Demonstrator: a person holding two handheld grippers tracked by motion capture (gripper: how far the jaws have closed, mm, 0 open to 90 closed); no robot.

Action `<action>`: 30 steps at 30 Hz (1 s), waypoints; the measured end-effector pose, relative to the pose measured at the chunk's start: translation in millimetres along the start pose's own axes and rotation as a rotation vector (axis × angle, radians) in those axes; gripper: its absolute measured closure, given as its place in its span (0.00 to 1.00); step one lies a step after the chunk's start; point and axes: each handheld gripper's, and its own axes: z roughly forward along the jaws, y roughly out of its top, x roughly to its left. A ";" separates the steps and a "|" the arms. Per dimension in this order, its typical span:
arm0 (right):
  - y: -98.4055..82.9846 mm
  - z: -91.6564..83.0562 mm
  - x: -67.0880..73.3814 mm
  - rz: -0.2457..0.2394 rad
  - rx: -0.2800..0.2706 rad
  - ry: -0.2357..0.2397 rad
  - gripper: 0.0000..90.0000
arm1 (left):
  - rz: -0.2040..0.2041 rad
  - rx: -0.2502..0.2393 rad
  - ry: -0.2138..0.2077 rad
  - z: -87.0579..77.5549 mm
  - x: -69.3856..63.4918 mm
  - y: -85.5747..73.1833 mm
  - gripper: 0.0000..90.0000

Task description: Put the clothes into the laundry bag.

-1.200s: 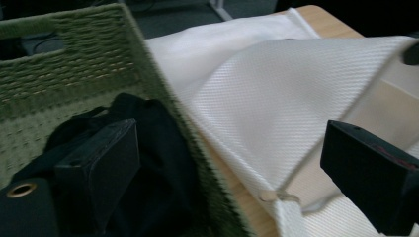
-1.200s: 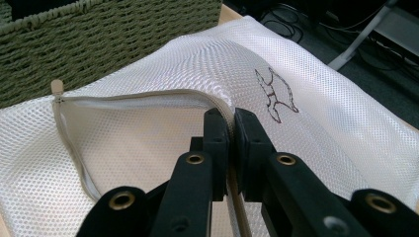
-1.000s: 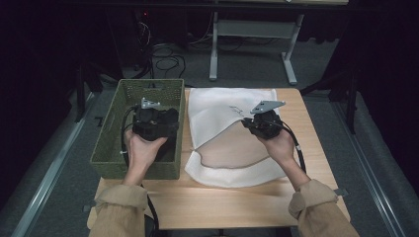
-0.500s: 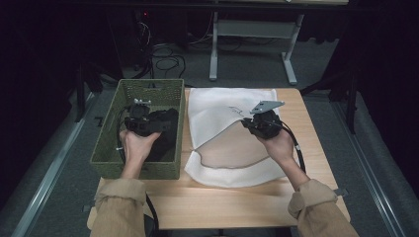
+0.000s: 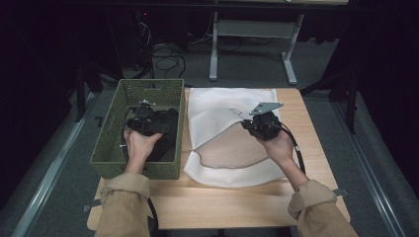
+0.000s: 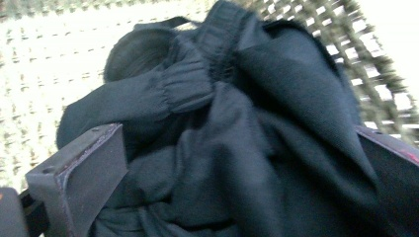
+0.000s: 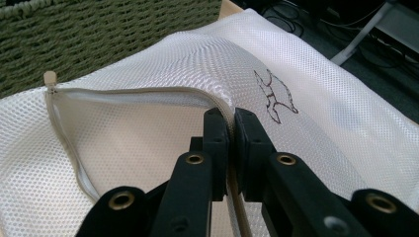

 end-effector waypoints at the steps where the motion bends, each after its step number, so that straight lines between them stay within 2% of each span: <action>1: -0.6 1.0 0.1 0.002 -0.001 0.003 0.95 | -0.009 0.018 0.010 3.8 2.0 0.3 0.00; 3: -0.9 1.8 -0.5 0.000 0.005 0.004 0.95 | -0.025 0.051 0.032 11.3 5.8 0.2 0.00; 10: -1.5 1.0 -1.4 -0.005 -0.001 -0.005 0.95 | -0.035 0.141 0.137 29.8 12.4 0.5 0.00; 13: -1.2 0.1 -1.8 -0.014 0.008 -0.007 0.94 | -0.028 0.155 0.158 34.1 12.7 1.5 0.00; 15: -0.6 -0.4 -2.0 -0.017 0.009 -0.009 0.94 | -0.038 0.168 0.176 37.5 15.5 1.9 0.00; 18: 0.3 -0.6 -1.5 -0.015 0.006 -0.013 0.94 | -0.075 0.210 0.187 44.2 22.2 1.1 0.00; 21: 0.5 0.0 -0.6 -0.025 0.011 -0.014 0.94 | -0.069 0.235 0.186 48.3 24.4 1.1 0.00; 26: 0.8 1.8 0.5 -0.031 0.017 -0.017 0.94 | -0.112 0.275 0.160 55.9 29.2 -2.0 0.00; 27: 1.0 1.7 0.8 -0.036 0.020 -0.017 0.94 | -0.113 0.287 0.155 58.2 27.8 -3.0 0.00; 29: 0.1 2.6 1.9 -0.032 0.016 -0.021 0.94 | -0.079 0.337 0.154 62.3 24.6 -5.5 0.00; 30: -0.2 2.7 2.1 -0.031 0.020 -0.018 0.94 | -0.074 0.348 0.157 63.5 23.7 -6.2 0.00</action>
